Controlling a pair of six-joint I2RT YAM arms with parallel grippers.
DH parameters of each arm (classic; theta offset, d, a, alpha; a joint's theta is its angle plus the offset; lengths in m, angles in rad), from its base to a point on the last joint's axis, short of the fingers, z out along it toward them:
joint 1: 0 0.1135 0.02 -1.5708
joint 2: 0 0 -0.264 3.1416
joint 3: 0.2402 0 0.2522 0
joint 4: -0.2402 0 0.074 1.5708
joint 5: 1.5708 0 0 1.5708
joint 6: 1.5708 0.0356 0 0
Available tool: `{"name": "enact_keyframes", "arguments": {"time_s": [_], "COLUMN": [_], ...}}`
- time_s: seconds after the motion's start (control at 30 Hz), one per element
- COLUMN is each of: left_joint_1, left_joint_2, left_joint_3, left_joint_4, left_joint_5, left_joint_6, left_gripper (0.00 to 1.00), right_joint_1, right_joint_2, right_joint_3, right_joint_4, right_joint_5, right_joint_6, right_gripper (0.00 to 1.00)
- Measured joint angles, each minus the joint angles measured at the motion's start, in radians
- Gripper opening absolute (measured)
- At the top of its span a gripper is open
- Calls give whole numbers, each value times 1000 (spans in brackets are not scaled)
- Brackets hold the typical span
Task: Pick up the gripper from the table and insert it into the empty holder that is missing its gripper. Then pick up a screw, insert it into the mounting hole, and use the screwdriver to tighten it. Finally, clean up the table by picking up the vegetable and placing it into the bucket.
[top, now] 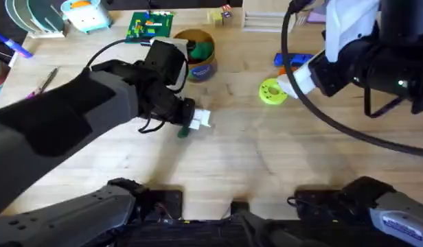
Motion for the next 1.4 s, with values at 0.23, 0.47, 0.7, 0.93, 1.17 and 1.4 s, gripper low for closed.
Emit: {"name": "enact_keyframes", "arguments": {"time_s": [0.23,0.47,0.7,0.93,1.17,1.4], "left_joint_1": [-42,-60,-60,-60,-60,-60], "left_joint_2": [76,76,76,76,76,76], "left_joint_3": [29,31,31,31,31,44], "left_joint_4": [2,0,-7,-8,-9,-22], "left_joint_5": [33,39,39,42,43,46], "left_joint_6": [2,-1,-1,-4,-7,-5], "left_gripper": [993,990,992,399,112,21], "right_joint_1": [0,0,0,0,0,0], "right_joint_2": [29,32,32,32,32,32], "right_joint_3": [0,0,0,0,0,0], "right_joint_4": [7,8,8,8,8,8], "right_joint_5": [0,0,0,0,0,0], "right_joint_6": [0,0,0,0,0,0], "right_gripper": [992,991,992,992,991,991]}}
